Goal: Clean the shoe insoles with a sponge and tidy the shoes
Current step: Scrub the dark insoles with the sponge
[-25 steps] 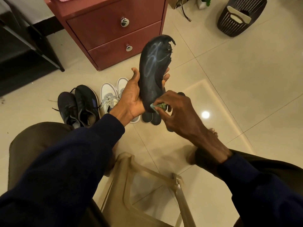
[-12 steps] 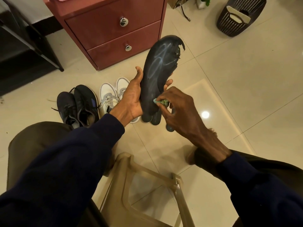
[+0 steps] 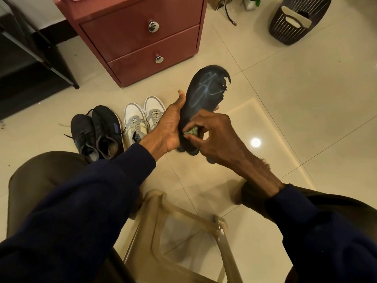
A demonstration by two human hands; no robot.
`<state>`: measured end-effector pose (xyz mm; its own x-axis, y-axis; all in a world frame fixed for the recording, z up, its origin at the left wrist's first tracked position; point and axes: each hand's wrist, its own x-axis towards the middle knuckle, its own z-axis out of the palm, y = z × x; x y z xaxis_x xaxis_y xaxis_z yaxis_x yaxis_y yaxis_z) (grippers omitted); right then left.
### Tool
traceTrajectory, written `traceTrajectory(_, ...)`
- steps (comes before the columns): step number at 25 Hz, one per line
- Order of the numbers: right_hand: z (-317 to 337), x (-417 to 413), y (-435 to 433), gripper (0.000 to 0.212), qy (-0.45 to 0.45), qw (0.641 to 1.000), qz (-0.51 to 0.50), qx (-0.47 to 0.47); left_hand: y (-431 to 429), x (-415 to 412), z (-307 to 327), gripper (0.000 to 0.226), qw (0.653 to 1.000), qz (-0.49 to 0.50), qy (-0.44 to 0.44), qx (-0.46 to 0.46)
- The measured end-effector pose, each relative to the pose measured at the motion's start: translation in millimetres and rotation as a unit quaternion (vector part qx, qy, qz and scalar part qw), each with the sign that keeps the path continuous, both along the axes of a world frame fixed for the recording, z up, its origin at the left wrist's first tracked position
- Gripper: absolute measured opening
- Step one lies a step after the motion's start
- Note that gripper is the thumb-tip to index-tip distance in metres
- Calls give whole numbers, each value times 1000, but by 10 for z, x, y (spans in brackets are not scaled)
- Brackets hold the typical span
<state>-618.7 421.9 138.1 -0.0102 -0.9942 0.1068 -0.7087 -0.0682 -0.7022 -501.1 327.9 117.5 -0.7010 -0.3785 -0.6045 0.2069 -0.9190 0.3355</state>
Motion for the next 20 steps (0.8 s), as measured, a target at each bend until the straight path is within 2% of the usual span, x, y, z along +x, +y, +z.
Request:
traceTrajectory(3,44,-127,-49,15,20,998,-53,-21,-30,-21,4,75,999,33,25,12)
traceTrajectory(6,101,-83,20,12,-19,1000,-10,19,-39,-33,17,80,997,48,48,20)
traceTrajectory(10,36,-188,17,27,107,991,-59,-45,-78,-18,45,80,995,71,68,31)
traceTrajectory(14,39,-94,90,18,-8,1000,-10,22,-97,-31,31,80,994,85,63,41)
traceTrajectory(15,39,-93,84,18,-1,1000,-14,11,-91,-35,37,80,994,77,65,36)
traceTrajectory(18,-21,-225,31,22,112,990,-54,-66,-45,-34,33,74,997,65,46,-1)
traceTrajectory(20,-13,-185,46,21,130,988,-40,-74,-11,-36,20,74,998,50,33,-5)
